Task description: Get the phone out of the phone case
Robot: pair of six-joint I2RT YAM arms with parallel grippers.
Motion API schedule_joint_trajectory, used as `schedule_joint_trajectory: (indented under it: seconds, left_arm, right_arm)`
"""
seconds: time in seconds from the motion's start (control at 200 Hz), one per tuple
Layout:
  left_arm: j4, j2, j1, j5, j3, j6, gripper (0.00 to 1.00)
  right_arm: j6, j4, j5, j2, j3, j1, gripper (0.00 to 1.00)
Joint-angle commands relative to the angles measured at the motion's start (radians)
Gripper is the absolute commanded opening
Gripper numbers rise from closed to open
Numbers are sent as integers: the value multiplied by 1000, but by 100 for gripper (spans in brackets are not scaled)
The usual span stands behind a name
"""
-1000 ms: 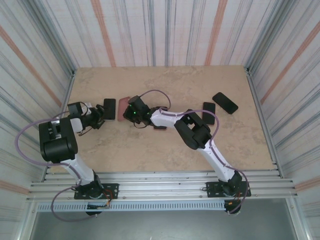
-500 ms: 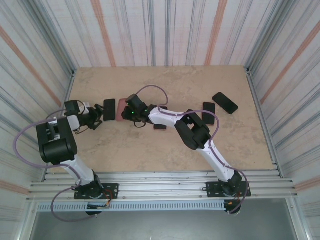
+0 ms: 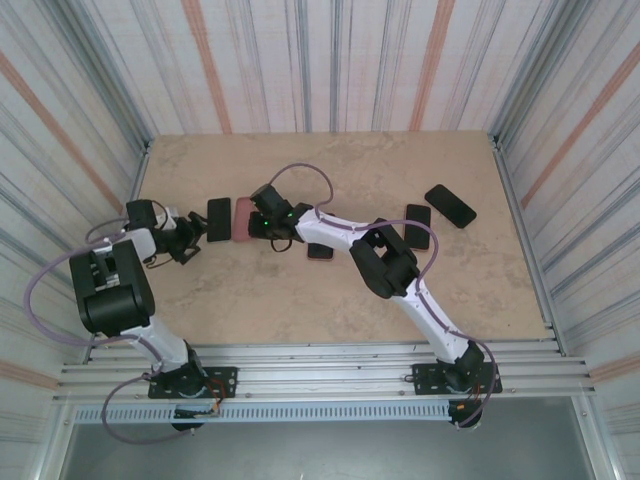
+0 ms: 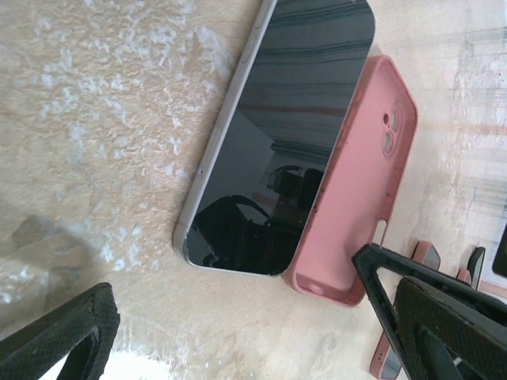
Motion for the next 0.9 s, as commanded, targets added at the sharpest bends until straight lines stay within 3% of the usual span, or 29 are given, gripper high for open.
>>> schedule_joint_trajectory:
  seconds: [0.0, 0.451, 0.686, 0.892]
  left_arm:
    - [-61, -50, 9, -4, 33, 50, 94]
    - [-87, -102, 4, 50, 40, 66, 93]
    - [-102, -164, -41, 69, 38, 66, 94]
    - [-80, -235, -123, 75, 9, 29, 95]
  right_arm:
    - [-83, -85, 23, 48, 40, -5, 31]
    - [-224, -85, 19, 59, 105, -9, 28]
    - [-268, -100, 19, -73, 45, -27, 47]
    - [-221, -58, 64, -296, -229, -45, 58]
